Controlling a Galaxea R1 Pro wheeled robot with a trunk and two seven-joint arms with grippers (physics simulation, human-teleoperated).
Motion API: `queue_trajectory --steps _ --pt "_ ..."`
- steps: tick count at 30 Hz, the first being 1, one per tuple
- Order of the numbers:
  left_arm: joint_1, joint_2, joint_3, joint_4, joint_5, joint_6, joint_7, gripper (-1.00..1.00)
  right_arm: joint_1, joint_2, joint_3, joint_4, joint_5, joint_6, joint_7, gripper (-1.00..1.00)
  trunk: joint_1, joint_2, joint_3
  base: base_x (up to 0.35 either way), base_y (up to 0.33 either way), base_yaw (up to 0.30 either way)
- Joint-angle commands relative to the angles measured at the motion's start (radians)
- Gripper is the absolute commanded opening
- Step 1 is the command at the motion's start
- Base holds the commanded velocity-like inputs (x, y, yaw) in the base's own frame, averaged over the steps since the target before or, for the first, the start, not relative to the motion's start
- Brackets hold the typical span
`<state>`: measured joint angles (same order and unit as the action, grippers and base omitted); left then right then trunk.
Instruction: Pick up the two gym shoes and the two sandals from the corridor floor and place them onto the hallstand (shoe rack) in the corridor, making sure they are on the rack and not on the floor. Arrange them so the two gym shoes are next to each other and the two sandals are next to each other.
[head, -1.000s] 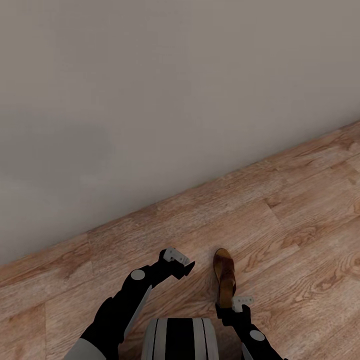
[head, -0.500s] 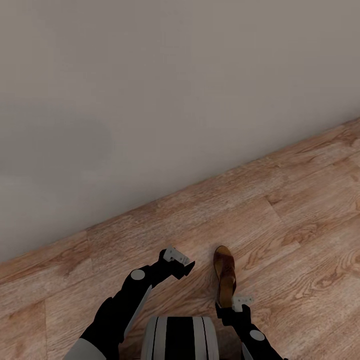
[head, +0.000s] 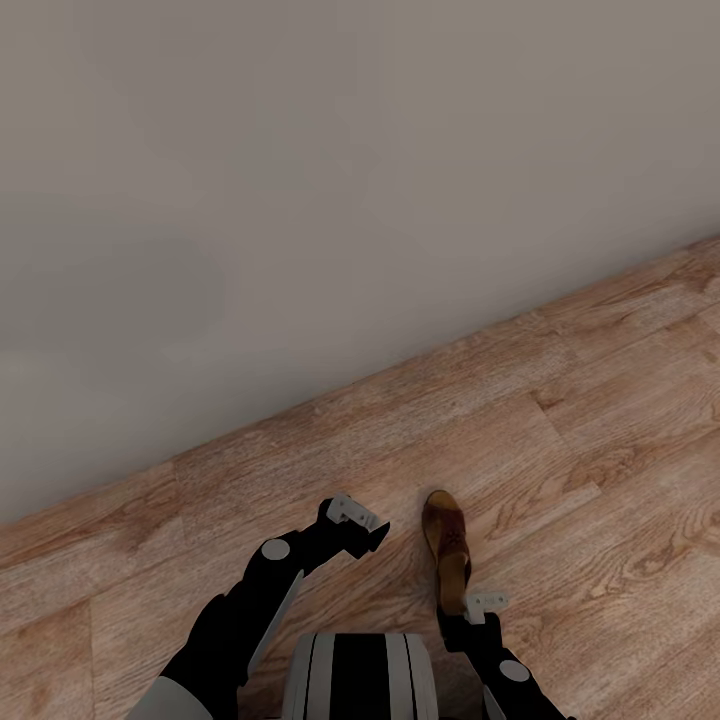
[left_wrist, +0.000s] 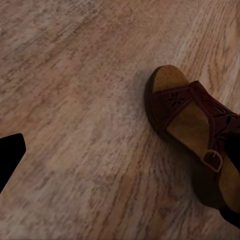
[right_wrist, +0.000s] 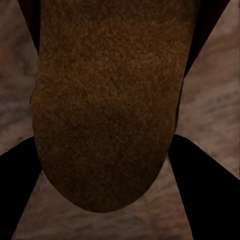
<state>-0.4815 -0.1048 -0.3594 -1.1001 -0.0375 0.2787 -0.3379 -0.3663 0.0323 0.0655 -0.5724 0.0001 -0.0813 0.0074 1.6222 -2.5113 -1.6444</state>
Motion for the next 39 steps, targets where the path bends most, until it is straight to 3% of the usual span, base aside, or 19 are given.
queue_trajectory --steps 1,20,39 --pt "0.0 0.0 0.001 -0.001 -0.004 0.005 -0.004 1.0 0.0 0.0 0.0 0.0 -0.002 -0.003 0.001 -1.0 0.0 0.0 0.0 0.0 0.0 0.0" --pt "0.0 0.0 0.002 -0.002 -0.004 0.005 -0.004 1.0 0.0 0.0 0.0 -0.003 -0.002 -0.003 0.0 -1.0 0.0 0.0 0.0 0.0 0.0 0.0" --pt "0.0 0.0 0.002 -0.002 -0.004 0.006 -0.004 1.0 0.0 -0.001 0.0 -0.004 -0.002 -0.003 0.0 -1.0 -0.009 0.004 0.073 0.0 0.0 0.0"
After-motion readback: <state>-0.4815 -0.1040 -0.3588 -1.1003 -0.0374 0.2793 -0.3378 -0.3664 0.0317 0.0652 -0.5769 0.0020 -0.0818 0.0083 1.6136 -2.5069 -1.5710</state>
